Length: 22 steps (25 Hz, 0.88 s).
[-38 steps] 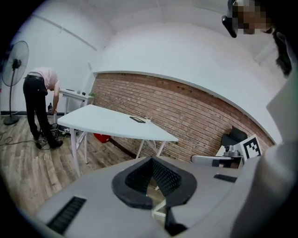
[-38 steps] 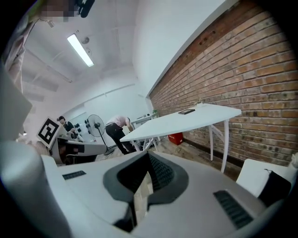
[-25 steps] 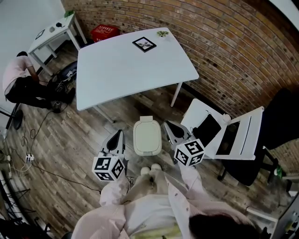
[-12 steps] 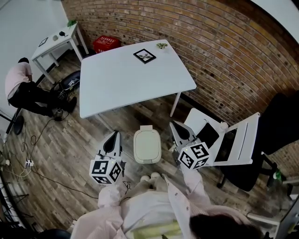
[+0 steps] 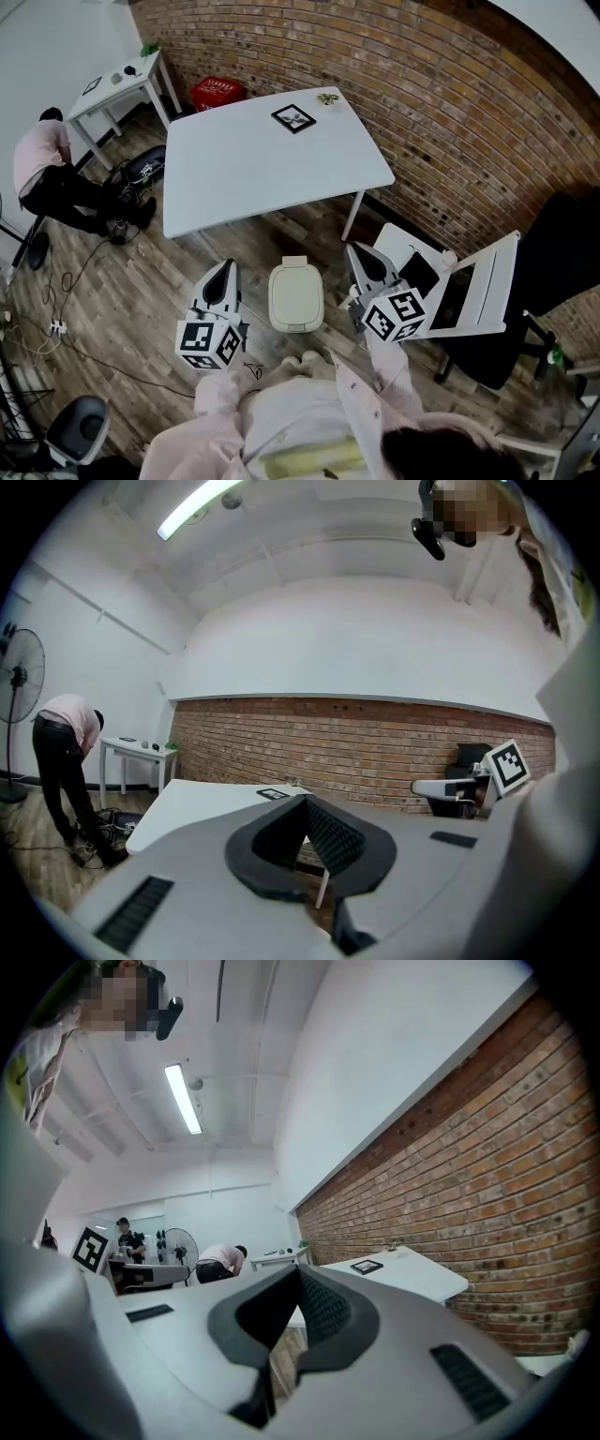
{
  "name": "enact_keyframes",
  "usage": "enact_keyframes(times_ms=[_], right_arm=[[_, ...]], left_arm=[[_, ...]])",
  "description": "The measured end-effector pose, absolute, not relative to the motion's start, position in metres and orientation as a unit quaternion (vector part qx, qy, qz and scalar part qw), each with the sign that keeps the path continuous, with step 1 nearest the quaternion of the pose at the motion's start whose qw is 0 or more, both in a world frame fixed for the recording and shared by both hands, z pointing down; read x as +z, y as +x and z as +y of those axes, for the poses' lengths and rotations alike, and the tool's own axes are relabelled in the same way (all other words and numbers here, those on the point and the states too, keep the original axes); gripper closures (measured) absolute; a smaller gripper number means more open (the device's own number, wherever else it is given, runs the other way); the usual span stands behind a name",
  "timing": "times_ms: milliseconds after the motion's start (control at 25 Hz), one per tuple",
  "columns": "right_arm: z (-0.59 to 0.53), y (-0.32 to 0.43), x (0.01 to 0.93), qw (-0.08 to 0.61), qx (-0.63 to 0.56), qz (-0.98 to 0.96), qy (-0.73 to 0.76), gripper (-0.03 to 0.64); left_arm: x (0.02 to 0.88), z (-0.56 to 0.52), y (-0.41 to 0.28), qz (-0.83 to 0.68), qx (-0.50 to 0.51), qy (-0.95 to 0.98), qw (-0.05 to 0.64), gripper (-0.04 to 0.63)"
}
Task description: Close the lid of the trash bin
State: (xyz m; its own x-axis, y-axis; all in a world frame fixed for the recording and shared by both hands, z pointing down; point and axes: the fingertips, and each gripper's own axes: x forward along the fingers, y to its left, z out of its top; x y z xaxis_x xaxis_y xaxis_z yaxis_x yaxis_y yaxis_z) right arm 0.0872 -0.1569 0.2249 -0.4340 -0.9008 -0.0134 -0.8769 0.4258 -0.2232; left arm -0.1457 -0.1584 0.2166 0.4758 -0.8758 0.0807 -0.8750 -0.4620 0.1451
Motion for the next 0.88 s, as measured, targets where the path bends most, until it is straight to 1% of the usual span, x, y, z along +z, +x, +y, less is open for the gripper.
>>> enact_keyframes(times_ms=[360,880], right_arm=[[-0.155,0.09,0.225,0.071,-0.091,0.841,-0.529,0.614],[-0.152,0.086,0.232,0.069,-0.093,0.846,-0.52,0.614]], left_arm=[[0.221,-0.155,-0.148,-0.518,0.017,0.852,0.07,0.601],[0.232,-0.15,-0.151,-0.529,0.029,0.845,0.073,0.601]])
